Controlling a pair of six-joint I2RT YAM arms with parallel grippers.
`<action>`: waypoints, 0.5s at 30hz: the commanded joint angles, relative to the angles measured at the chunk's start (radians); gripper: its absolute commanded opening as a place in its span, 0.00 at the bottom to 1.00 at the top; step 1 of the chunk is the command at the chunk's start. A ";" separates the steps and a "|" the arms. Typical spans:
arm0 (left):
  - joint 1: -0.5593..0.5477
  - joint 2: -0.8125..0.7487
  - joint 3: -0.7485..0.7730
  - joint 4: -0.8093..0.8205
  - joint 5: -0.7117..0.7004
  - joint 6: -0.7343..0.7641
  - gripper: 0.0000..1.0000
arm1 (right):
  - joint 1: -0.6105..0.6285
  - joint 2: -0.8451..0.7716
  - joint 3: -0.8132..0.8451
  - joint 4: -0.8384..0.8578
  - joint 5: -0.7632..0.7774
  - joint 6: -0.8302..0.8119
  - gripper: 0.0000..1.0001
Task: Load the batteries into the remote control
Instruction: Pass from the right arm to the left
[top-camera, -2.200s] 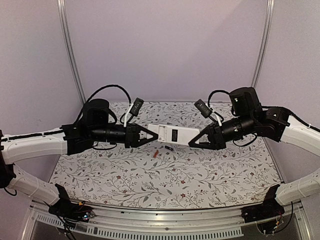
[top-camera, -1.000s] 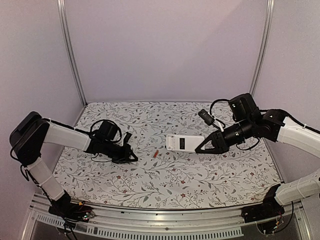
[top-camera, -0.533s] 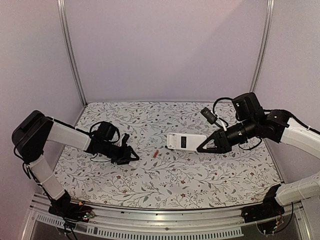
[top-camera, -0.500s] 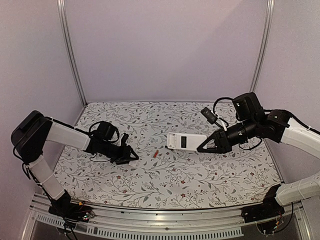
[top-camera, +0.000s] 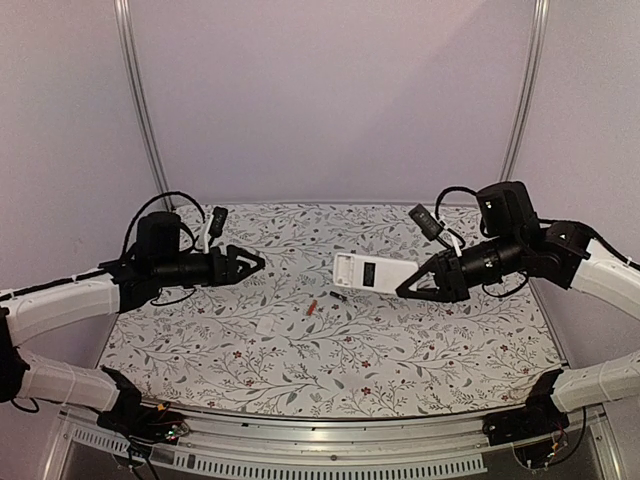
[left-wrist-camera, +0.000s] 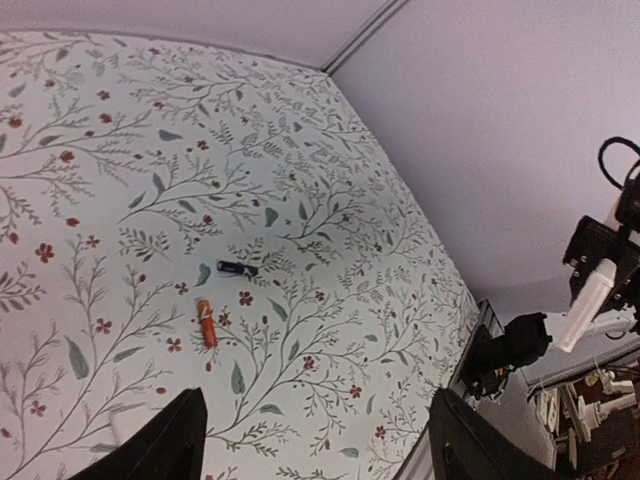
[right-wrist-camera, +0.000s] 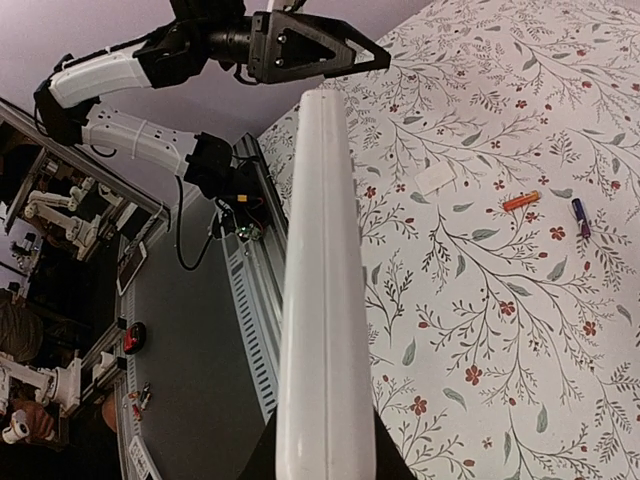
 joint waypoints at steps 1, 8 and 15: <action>-0.094 -0.050 0.005 0.195 0.195 0.035 0.76 | -0.001 -0.022 -0.019 0.095 -0.064 0.011 0.00; -0.278 0.023 0.135 0.259 0.310 0.061 0.70 | 0.048 0.007 -0.003 0.137 -0.111 0.010 0.00; -0.358 0.101 0.207 0.275 0.350 0.069 0.59 | 0.074 0.021 0.016 0.136 -0.114 -0.015 0.00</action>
